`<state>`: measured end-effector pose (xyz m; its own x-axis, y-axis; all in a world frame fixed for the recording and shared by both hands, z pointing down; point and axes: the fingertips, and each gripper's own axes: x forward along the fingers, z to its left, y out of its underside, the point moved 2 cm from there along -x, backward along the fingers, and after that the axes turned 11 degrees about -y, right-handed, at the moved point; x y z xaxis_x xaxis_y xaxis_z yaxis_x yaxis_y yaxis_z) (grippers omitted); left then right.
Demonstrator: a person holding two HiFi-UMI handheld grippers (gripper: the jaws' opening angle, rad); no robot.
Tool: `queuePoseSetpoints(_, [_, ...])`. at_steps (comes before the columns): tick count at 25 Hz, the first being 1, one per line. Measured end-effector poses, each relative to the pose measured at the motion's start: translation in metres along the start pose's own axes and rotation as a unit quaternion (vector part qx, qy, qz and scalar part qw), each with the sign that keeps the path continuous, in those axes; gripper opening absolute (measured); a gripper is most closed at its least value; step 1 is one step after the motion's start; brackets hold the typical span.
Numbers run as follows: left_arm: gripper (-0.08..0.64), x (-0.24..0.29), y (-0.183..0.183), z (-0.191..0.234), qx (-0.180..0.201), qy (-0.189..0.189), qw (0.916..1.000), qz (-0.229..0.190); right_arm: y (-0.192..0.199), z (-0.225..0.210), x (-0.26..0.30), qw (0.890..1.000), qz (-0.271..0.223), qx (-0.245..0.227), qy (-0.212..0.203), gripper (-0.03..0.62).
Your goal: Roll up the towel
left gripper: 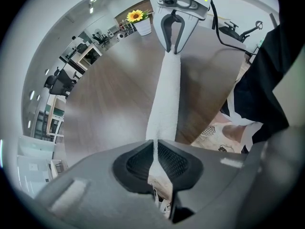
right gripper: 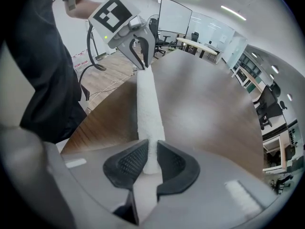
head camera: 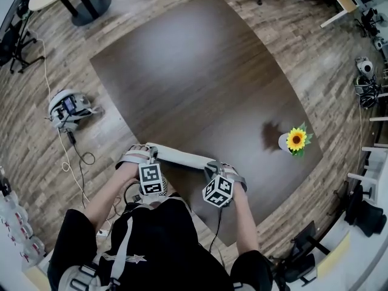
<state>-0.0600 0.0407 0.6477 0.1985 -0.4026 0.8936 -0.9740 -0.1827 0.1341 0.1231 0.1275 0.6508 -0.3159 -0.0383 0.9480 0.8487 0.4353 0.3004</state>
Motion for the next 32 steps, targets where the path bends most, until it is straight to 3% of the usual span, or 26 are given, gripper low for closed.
queuePoseSetpoints(10, [0.040,0.019,-0.001,0.009,-0.013,-0.001,0.9999,0.001,0.001,-0.020,0.012,1.000,0.001,0.003,-0.003,0.067])
queuePoseSetpoints(14, [0.057,0.021,0.001,0.016,-0.060,-0.035,0.9976,0.003,0.001,-0.025,0.011,1.000,-0.005,0.009,0.016,0.077])
queuePoseSetpoints(17, [0.126,0.017,0.002,0.023,-0.097,-0.063,0.9932,-0.006,0.002,-0.030,0.005,0.998,-0.025,0.023,0.052,0.151])
queuePoseSetpoints(19, [0.135,0.010,0.003,0.031,-0.121,-0.083,0.9891,-0.016,-0.002,-0.033,-0.003,0.995,-0.049,0.041,0.076,0.189])
queuePoseSetpoints(22, [0.135,-0.008,0.010,0.047,-0.156,-0.118,0.9804,-0.029,-0.014,-0.037,-0.024,0.987,-0.088,0.062,0.116,0.192])
queuePoseSetpoints(27, [0.133,-0.052,0.018,0.069,-0.234,-0.168,0.9555,-0.062,-0.034,-0.039,-0.078,0.961,-0.159,0.101,0.203,0.192])
queuePoseSetpoints(30, [0.117,-0.089,0.021,0.081,-0.282,-0.211,0.9309,-0.096,-0.048,-0.034,-0.124,0.925,-0.227,0.144,0.267,0.192])
queuePoseSetpoints(32, [0.102,-0.118,0.021,0.089,-0.324,-0.242,0.9063,-0.125,-0.057,-0.024,-0.159,0.895,-0.281,0.175,0.298,0.192])
